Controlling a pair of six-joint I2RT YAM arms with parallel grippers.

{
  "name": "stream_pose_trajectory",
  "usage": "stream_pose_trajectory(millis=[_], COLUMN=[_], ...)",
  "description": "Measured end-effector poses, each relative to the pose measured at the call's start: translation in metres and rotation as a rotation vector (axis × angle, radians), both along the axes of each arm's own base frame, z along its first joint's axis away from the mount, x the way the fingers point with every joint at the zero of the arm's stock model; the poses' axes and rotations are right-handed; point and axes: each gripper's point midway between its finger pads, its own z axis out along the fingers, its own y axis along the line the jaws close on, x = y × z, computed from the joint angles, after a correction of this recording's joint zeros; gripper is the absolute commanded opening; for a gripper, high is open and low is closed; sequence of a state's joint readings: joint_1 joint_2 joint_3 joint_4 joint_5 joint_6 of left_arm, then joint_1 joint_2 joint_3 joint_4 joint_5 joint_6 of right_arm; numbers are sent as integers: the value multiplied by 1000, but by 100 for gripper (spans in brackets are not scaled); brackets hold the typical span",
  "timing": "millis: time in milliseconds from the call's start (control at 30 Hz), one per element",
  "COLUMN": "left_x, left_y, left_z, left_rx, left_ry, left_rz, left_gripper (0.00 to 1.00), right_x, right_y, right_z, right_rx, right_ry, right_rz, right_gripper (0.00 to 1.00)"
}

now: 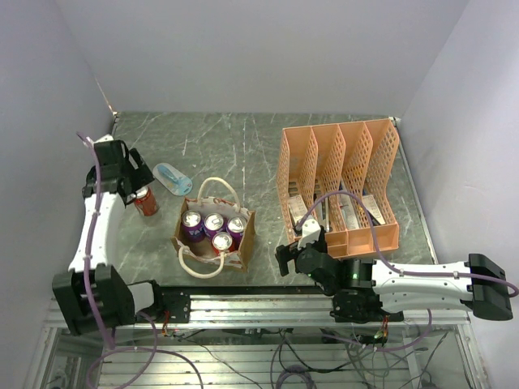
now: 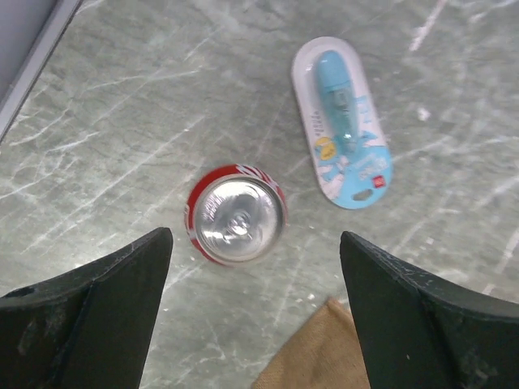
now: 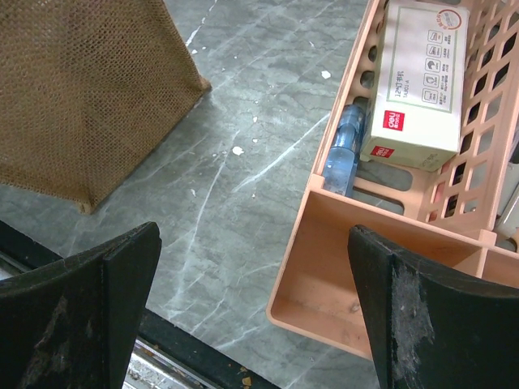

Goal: Take the beverage out of the canvas bag

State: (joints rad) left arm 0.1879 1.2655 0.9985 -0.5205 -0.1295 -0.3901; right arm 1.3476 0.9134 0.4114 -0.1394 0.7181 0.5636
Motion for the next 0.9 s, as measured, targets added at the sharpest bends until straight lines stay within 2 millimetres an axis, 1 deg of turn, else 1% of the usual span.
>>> stream_pose_trajectory(millis=[133,300,333,400,500,567,633,767,900], left_x=[-14,-43,-48,-57,-72,-82,-98,-124,-139], left_y=[-18,-55,-63,-80,-112,-132,-153,-176,-184], left_z=[31,77,83,89,86,77,65,54,42], left_rx=[-41,-122,-141,-186,-264,-312,-349,-385,-397], left_ry=[-118,-281,-300,-313,-285,-244,-195,-141,-93], left_rz=[-49,-179,-208,-274,-387,-453,-519,-599,-630], left_gripper=[94,92,92,91,90,89,89,90,90], right_x=[0,0,0,0,0,0,0,0,0], right_y=[0,0,0,0,0,-1,-1,-1,-1], right_z=[-1,-1,-1,-1,-3,-7,-10,-16,-16], right_rx=[-6,-5,-5,-5,-13,-27,-44,-69,-74], right_ry=[1,1,1,1,3,5,9,14,14], right_rz=[0,0,0,0,0,0,0,-1,-4], right_gripper=[100,100,100,100,100,100,100,100,100])
